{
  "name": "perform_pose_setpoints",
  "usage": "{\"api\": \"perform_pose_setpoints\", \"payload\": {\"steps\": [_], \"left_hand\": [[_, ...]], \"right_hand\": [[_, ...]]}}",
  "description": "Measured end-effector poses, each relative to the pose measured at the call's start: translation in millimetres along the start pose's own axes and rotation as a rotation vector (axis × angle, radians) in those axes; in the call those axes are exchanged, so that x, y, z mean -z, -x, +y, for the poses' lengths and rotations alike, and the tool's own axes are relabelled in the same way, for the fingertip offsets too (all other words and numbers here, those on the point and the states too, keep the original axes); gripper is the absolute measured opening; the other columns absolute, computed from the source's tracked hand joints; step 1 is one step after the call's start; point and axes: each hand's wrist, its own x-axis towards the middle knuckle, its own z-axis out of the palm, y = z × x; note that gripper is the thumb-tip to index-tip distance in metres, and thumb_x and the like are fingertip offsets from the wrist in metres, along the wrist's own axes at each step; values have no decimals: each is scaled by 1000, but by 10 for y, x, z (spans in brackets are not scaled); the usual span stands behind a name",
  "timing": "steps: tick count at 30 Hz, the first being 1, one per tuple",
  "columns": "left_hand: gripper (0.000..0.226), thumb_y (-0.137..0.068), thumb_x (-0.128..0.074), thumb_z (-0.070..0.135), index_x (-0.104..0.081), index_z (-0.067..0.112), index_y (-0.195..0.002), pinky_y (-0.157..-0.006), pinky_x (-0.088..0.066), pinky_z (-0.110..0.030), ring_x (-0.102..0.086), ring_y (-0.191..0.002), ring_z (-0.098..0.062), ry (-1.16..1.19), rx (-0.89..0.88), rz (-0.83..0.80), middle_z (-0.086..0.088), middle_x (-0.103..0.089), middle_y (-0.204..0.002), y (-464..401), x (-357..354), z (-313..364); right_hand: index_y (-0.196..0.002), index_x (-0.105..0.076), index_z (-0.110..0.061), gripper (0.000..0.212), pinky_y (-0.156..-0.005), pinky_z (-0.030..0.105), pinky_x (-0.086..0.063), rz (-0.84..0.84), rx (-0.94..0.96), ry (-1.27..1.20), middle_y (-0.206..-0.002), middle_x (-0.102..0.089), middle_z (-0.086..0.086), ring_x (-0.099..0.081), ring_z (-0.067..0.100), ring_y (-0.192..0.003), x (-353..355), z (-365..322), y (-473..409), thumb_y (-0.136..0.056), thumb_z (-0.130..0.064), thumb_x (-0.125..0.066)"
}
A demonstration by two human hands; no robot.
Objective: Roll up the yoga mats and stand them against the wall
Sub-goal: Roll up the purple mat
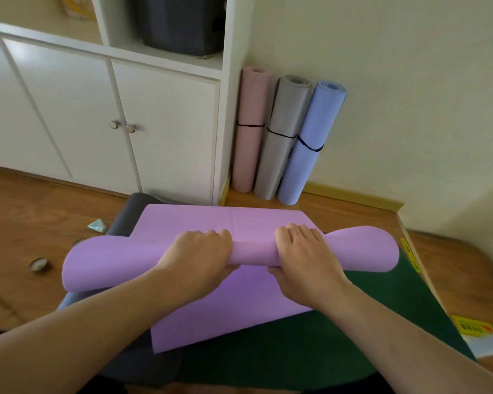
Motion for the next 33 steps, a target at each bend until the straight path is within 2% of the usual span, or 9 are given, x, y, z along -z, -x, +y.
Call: {"api": "perform_pose_setpoints", "payload": {"steps": [3, 6, 8, 12, 18, 22, 25, 30, 33], "left_hand": [[46, -105, -42, 65, -50, 22, -120, -71, -41, -30, -69, -95, -21, -15, 11, -47, 1, -69, -113, 52, 8, -63], [56, -100, -43, 74, -48, 21, -117, -71, -42, -32, -68, -93, -22, -7, 29, -102, 1, -67, -110, 84, -28, -103], [63, -95, -39, 82, -46, 22, -112, -70, -44, -33, -66, -89, -22, 24, 48, -121, 2, -65, -105, 101, -56, -135], [66, -90, -24, 89, -40, 26, -101, -68, -44, -31, -55, -73, -15, 34, 54, -109, 6, -57, -90, 155, -55, -173], [62, -96, -35, 81, -55, 24, -111, -71, -48, -30, -58, -76, -15, -18, 23, -135, 5, -69, -101, 178, -72, -177], [46, -105, -43, 65, -59, 24, -116, -73, -44, -32, -66, -91, -21, -8, -2, -203, 1, -70, -110, 181, -147, -136], [42, -107, -42, 59, -62, 23, -117, -76, -49, -34, -66, -90, -22, 17, -24, -230, 0, -70, -109, 159, -211, -100], [51, -104, -38, 69, -59, 22, -113, -79, -48, -34, -65, -92, -23, 52, -37, -282, -2, -70, -113, 97, -270, -164], [52, -100, -37, 75, -49, 25, -101, -77, -44, -34, -55, -85, -20, 129, -32, -332, 0, -67, -107, 82, -268, -156]], "right_hand": [[-98, -42, -22, 52, -83, 40, -45, -15, -7, -40, -101, -56, 1, -52, 27, -92, 25, -15, -31, -82, -53, -81], [-97, -49, -22, 59, -93, 42, -46, 3, -61, -32, -101, -57, 1, -52, 27, -97, 71, 1, -54, -77, -69, -78], [-97, -47, -22, 60, -91, 42, -46, -14, -79, -17, -100, -56, 1, -53, 27, -97, 84, -48, -53, -77, -72, -75], [-95, -38, -23, 63, -75, 38, -39, -73, -85, -48, -96, -59, -1, -52, 23, -83, 70, -126, -15, -82, -73, -73], [-94, -38, -24, 55, -65, 38, -37, -158, -87, -61, -89, -59, -4, -49, 24, -73, 130, -124, 21, -91, -75, -61], [-87, -42, -27, 50, -64, 37, -34, -182, -76, -26, -85, -59, -6, -49, 23, -73, 92, -100, 22, -94, -73, -59], [-87, -45, -27, 49, -67, 36, -35, -206, -81, -38, -93, -65, -5, -49, 21, -77, 59, -94, 28, -91, -73, -62], [-96, -39, -30, 50, -73, 35, -34, -275, -45, -256, -88, -48, -10, -50, 17, -85, 79, -67, 99, -95, -78, -49], [-82, -29, -31, 47, -72, 37, -32, -285, -59, -238, -83, -45, -10, -49, 20, -83, 67, -42, 84, -100, -70, -49]]}}
